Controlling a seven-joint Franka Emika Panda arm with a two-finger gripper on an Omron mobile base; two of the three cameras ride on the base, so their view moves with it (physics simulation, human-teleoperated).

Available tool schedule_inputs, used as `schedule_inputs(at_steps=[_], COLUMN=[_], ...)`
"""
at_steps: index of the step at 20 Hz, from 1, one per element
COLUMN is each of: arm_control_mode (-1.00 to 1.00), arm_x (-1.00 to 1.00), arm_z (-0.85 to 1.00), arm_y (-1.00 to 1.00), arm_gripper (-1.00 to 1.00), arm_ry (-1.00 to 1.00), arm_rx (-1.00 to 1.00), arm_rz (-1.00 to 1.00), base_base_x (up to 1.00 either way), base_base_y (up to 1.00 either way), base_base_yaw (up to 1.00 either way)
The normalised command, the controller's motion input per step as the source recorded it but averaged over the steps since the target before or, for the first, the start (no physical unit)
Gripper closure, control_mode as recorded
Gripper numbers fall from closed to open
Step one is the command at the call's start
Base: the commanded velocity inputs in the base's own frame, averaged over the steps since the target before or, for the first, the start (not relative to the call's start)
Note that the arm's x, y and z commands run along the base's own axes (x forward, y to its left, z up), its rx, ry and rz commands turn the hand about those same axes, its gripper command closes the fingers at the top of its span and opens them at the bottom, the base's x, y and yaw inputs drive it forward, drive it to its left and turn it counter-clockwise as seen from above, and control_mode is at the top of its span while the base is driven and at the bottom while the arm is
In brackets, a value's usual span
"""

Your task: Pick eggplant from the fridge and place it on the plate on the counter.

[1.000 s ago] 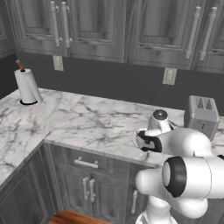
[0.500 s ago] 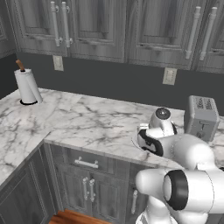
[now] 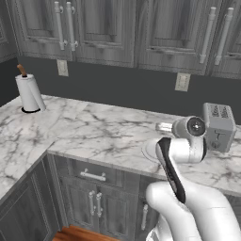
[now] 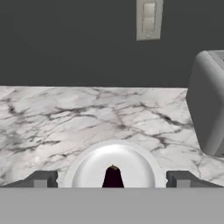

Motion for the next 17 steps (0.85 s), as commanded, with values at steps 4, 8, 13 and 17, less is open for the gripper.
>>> schedule_inputs(at_steps=[4, 8, 13, 17], arm_control_mode=[-1.0, -1.0, -1.0, -1.0], arm_x=[-0.82, -0.82, -0.84, -0.91], arm_z=[1.0, 0.94, 0.6, 0.01], arm_y=[0.0, 0.01, 0.09, 0.11], arm_gripper=[-1.0, -1.0, -1.0, -1.0], arm_ry=[-0.23, -0.06, 0.0, -0.02], arm_rx=[0.0, 0.0, -0.01, -0.03], arm_rz=[0.0, 0.0, 0.0, 0.0], base_base_x=[0.0, 0.0, 0.0, 0.0], base_base_y=[0.0, 0.0, 0.0, 0.0], base_base_yaw=[0.0, 0.0, 0.0, 0.0])
